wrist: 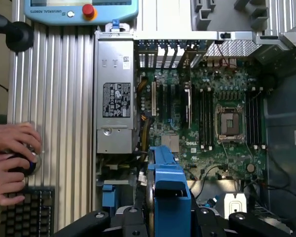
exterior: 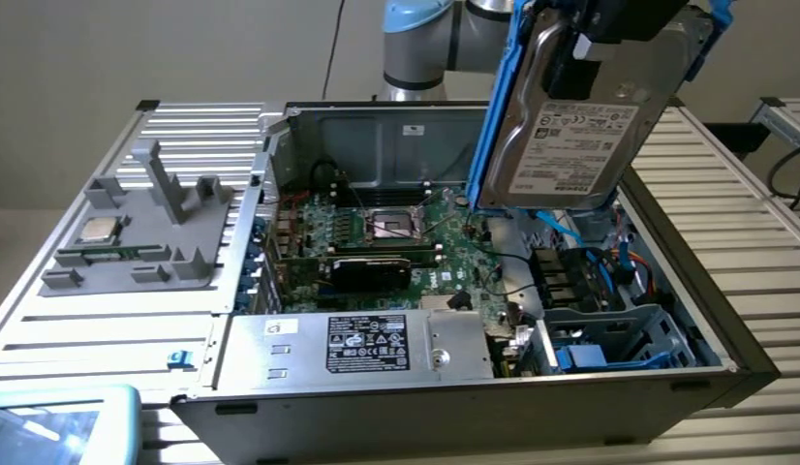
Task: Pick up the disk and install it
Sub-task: 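Pick up the disk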
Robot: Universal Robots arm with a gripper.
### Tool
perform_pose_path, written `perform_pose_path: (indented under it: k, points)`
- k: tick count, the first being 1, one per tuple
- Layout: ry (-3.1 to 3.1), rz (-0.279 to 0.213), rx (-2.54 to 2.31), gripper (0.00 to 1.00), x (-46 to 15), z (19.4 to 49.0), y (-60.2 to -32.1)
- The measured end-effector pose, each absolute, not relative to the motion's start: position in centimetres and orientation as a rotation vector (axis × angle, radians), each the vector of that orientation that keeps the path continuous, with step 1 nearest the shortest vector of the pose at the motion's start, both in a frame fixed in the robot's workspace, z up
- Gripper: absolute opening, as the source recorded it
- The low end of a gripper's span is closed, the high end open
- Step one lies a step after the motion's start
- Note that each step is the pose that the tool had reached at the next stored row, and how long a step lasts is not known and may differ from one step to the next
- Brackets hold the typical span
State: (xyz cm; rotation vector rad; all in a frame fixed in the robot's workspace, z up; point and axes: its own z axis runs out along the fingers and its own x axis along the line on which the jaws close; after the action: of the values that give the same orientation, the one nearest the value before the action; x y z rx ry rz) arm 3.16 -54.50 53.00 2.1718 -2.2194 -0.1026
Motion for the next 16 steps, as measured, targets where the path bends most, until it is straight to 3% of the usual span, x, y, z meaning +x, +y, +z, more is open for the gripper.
perform_pose_path:
  k: [16]
  points:
    - [-2.23,-0.08,2.182,0.37,6.8,53.0,-56.5]
